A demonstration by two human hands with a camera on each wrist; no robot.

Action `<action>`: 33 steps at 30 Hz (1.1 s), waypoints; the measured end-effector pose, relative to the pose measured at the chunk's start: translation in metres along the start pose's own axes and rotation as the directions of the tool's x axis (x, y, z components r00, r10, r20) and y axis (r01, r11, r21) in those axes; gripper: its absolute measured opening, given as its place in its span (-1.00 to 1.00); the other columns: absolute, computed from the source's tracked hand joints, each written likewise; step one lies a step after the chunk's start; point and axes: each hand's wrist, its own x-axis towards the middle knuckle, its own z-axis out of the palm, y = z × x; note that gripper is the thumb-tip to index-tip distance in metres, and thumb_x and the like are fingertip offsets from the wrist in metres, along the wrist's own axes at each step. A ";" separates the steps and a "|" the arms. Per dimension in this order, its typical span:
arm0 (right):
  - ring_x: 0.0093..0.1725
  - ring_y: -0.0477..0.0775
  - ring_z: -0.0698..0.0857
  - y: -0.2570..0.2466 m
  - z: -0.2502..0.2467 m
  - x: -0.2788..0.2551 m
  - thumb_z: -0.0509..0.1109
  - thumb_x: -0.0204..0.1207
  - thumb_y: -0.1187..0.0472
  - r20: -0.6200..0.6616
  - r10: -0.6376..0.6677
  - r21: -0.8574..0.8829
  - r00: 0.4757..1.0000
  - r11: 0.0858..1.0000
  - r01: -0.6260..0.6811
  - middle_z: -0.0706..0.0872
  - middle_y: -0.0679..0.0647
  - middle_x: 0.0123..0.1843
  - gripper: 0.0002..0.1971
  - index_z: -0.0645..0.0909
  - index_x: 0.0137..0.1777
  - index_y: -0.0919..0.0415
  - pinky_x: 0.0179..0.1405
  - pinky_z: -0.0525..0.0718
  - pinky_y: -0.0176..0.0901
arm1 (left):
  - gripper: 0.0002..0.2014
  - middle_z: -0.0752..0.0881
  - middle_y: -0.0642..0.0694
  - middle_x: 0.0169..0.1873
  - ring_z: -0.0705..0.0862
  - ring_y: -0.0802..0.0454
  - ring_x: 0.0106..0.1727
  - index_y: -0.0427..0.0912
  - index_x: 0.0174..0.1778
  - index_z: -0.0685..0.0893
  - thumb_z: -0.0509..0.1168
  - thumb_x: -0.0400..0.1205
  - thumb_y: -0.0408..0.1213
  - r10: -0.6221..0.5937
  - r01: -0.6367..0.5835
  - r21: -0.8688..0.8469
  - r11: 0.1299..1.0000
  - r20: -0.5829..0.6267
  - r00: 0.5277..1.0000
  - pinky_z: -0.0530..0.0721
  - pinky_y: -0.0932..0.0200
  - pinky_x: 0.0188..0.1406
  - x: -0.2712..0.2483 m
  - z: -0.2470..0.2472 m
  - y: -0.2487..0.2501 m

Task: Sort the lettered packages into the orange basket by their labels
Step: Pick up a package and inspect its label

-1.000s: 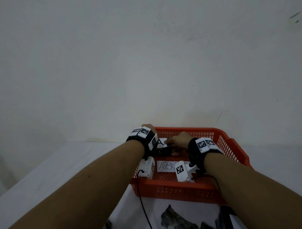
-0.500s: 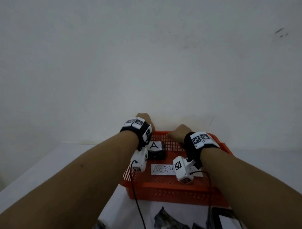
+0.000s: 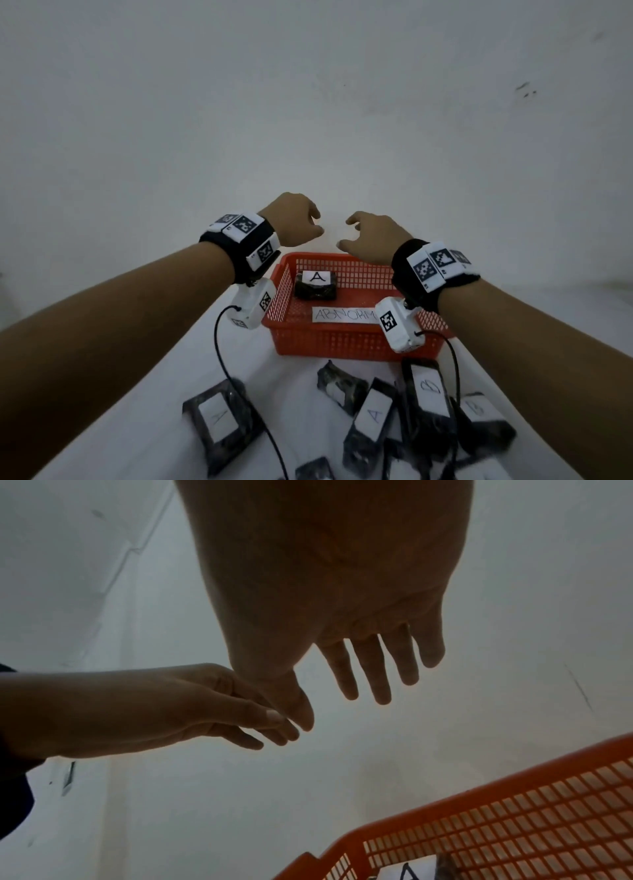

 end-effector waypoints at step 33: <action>0.22 0.02 0.70 0.046 0.054 -0.235 0.56 0.39 -0.08 0.251 -0.066 -0.114 0.966 0.989 0.097 0.75 -0.03 0.26 -0.49 0.75 0.35 0.01 0.27 0.75 0.07 | -0.67 0.81 -0.16 -0.22 0.71 -0.05 -0.25 -0.29 -0.09 0.78 0.48 0.61 -0.02 0.152 -0.141 -0.063 0.988 0.268 0.951 0.74 0.08 -0.23 -0.222 0.111 0.106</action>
